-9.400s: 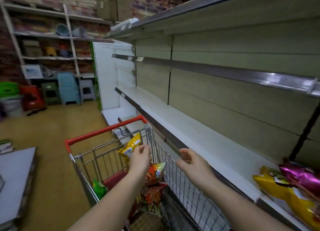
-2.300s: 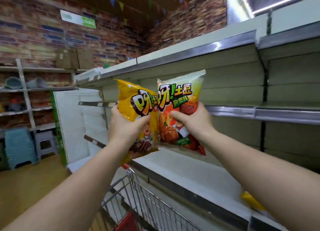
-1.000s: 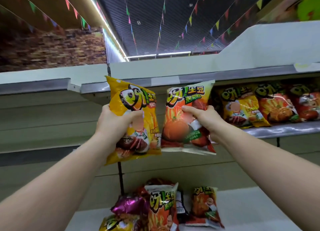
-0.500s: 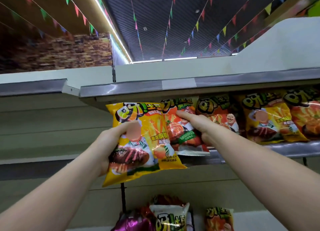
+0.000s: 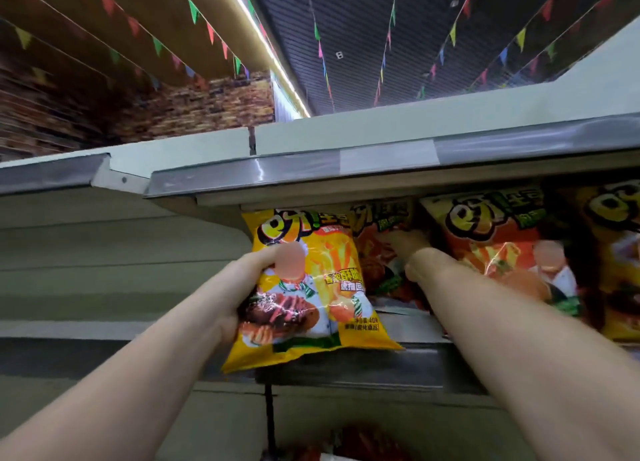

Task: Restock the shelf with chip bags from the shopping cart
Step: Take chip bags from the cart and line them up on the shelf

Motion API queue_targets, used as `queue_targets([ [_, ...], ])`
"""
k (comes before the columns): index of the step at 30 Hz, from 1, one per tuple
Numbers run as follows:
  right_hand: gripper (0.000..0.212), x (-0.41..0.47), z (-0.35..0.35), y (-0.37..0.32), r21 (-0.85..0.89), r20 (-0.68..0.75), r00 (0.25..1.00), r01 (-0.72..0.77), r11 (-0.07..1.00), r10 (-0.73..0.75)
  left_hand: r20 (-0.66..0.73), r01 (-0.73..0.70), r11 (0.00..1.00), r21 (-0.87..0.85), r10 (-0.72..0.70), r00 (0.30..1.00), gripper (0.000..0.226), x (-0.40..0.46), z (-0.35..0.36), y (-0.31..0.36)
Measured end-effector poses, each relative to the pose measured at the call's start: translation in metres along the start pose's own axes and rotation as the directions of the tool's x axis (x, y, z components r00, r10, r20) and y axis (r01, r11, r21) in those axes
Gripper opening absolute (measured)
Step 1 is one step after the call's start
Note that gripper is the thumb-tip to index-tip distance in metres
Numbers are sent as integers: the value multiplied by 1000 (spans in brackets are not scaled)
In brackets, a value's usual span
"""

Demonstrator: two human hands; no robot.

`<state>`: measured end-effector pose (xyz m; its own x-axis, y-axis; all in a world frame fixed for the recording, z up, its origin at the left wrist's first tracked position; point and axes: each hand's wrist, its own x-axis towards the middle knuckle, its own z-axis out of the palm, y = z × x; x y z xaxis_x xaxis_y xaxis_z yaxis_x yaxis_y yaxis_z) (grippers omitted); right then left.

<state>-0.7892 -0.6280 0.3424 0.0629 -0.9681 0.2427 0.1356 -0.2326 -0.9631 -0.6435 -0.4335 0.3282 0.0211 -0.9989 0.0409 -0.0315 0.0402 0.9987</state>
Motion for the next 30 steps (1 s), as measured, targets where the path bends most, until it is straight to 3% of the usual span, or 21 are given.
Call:
queue_targets([
  [1,48,9,0,3,-24,-8,1000,5,1000,-5,-117,2,999,-44,-7,993,30,6,1,4],
  [3,41,25,2,8,-111,-12,1000,19,994,-21,-181,7,1000,-28,-12,983,40,19,-7,7],
  [7,17,51,4,12,-102,-11,1000,11,995,-12,-177,1,1000,16,1,984,47,36,-17,16],
  [10,15,61,9,18,-1,-53,997,-53,999,53,-163,-10,999,38,16,986,52,46,-25,15],
  [12,9,65,9,22,-50,-51,996,-72,996,69,-137,-9,999,42,15,990,57,52,-32,13],
  [16,19,70,4,24,-42,-158,985,-71,997,63,-95,16,999,36,-13,995,54,65,-41,9],
  [19,28,62,2,22,-227,-234,970,6,974,-60,-57,12,999,51,-9,998,48,74,-39,8],
  [24,37,35,4,7,-360,-188,966,101,927,-178,-79,33,996,79,-26,997,25,95,-24,14],
  [30,22,-15,-11,-5,-233,-91,988,103,967,-127,-127,-34,999,31,37,991,33,125,-4,11],
])
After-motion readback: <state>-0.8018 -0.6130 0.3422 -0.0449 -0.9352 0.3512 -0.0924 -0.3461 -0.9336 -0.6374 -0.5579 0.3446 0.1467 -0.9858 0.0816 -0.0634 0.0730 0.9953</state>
